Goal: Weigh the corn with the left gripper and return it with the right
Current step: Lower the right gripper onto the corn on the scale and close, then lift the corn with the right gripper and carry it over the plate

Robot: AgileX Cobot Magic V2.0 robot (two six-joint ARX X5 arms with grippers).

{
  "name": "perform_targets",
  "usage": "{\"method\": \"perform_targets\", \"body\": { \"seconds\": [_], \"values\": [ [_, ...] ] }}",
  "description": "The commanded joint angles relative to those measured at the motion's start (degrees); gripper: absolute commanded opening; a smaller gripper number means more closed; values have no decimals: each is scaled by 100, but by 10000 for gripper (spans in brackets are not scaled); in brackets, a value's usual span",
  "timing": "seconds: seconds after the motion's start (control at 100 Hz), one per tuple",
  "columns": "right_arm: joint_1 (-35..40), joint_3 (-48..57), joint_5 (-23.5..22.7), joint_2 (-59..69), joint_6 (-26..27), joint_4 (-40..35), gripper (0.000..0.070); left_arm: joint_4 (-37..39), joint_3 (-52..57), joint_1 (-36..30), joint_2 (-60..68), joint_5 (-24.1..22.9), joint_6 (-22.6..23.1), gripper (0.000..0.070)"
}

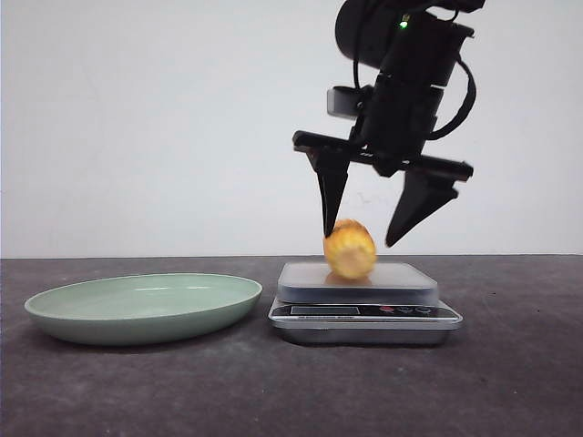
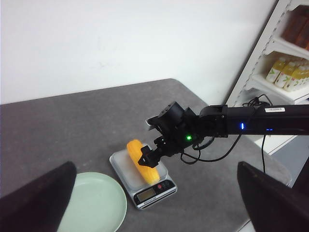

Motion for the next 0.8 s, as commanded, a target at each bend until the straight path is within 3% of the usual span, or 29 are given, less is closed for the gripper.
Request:
{"method": "perform_targets", "body": {
  "seconds": [0.0,0.07,0.11,0.17,0.48,0.79],
  "values": [
    [79,122,-74,190,214,-70,382,-229,74,-57,28,-15,98,700],
    [105,122,-201,258,289,-142,325,-229,15,-57,28,-15,98,700],
    [125,122,-273,273,286,-216,220,-229,-17,-57,28,-17,105,700],
    [138,122,-295,275,258,-284,0,-229,-70,-57,28,-17,140,700],
    [302,428,-262,-352,240,-33,6,-229,-142,-57,-11,9,157,700],
    [1073,1683,-293,-1043,549,671,5,-229,-142,-57,-13,9,186,700]
  ]
}}
